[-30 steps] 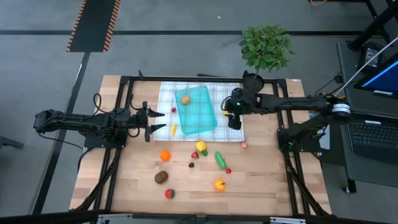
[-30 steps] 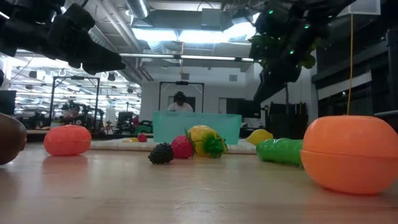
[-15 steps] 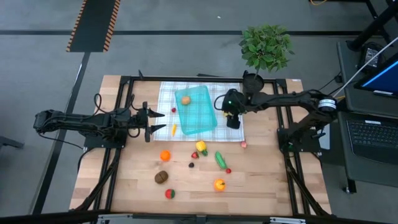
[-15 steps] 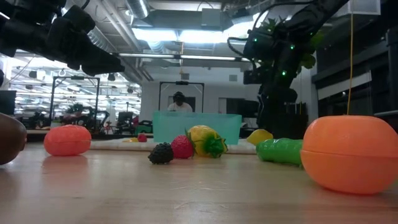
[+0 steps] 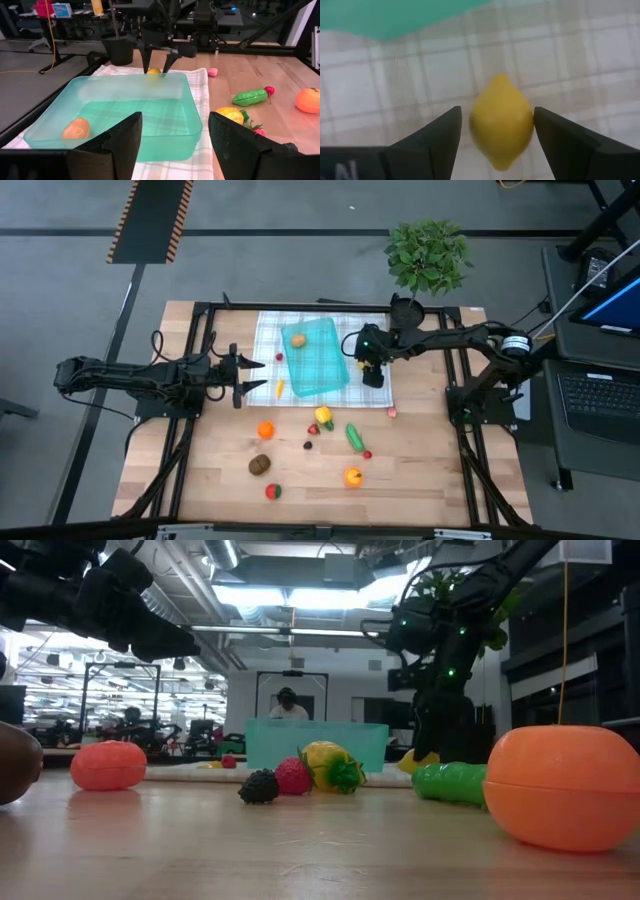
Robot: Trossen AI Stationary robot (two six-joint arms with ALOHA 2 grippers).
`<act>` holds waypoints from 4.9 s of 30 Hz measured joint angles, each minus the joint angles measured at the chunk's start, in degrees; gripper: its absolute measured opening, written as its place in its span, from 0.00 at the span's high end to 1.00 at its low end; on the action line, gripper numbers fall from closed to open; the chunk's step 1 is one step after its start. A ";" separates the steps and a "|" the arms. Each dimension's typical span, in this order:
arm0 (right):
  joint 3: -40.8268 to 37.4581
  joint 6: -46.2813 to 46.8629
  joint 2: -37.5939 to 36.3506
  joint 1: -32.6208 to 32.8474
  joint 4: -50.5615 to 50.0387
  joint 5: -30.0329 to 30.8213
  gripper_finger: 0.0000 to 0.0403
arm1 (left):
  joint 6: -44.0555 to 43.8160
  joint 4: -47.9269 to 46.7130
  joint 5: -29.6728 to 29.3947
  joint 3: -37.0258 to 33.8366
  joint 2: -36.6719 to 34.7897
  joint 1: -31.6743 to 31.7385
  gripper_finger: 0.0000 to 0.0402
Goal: Pick and placing Produce into tupperware
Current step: Put the yellow lemon into the blue bin
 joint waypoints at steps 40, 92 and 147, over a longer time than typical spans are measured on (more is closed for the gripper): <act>2.31 3.02 1.39 -0.11 -2.25 2.52 0.48 | -0.06 0.00 -0.02 0.00 0.00 0.00 0.45; -41.88 15.06 -29.14 -1.57 74.67 -27.23 0.48 | 0.04 0.00 0.00 0.00 0.00 0.00 0.45; -5.20 9.25 6.19 1.77 69.20 -7.48 0.48 | 1.66 0.00 -0.02 0.00 0.02 0.02 0.45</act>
